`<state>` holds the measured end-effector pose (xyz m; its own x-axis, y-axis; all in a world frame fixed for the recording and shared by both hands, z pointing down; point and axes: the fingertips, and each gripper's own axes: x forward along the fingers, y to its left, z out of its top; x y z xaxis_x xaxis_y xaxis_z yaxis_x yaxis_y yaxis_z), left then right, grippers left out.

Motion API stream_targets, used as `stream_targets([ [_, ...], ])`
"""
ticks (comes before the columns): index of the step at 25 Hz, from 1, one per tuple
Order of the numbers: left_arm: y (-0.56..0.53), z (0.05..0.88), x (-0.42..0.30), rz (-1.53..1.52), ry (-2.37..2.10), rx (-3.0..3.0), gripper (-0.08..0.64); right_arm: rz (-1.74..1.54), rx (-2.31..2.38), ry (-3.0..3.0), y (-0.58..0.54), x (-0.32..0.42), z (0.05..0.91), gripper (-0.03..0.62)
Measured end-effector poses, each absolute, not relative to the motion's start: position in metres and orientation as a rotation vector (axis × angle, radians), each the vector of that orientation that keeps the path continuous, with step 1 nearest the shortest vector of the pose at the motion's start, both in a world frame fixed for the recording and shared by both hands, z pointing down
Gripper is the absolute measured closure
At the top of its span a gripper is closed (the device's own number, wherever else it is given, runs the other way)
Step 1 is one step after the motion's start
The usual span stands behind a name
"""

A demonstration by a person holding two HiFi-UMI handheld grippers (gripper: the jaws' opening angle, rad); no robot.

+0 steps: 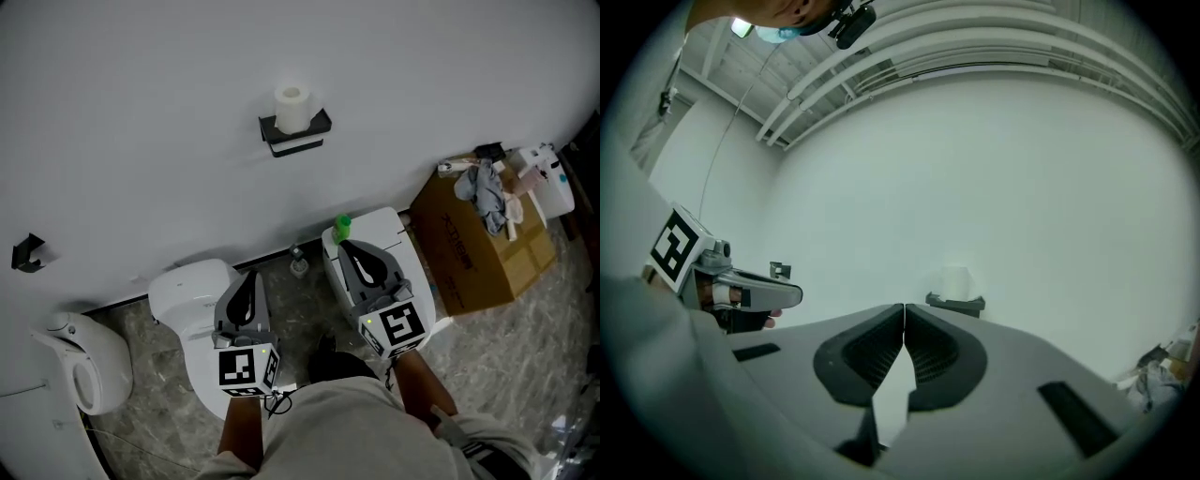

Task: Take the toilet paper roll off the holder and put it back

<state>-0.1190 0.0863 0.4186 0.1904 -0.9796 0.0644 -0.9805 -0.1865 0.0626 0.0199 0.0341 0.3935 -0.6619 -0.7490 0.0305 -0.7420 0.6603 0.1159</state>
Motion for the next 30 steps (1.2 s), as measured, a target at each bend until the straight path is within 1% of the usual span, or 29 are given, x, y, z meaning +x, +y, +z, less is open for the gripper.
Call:
stream_targets([
  [8, 0.026, 0.424, -0.096, 0.065, -1.962, 2.342, 0.551, -0.083, 1.243, -2.811, -0.025, 0.048, 0.404, 0.588],
  [15, -0.006, 0.419, -0.082, 0.089, -1.945, 2.373, 0.551, -0.063, 1.269, -2.828, -0.052, 0.062, 0.401, 0.588],
  [22, -0.041, 0.417, -0.080, 0.067, -1.936, 2.393, 0.551, -0.050, 1.289, -2.823, -0.078, 0.067, 0.407, 0.588],
  [30, -0.094, 0.410, -0.088, 0.033, -1.857, 2.454, 0.551, -0.071, 1.271, -2.819, -0.121, 0.050, 0.399, 0.588],
])
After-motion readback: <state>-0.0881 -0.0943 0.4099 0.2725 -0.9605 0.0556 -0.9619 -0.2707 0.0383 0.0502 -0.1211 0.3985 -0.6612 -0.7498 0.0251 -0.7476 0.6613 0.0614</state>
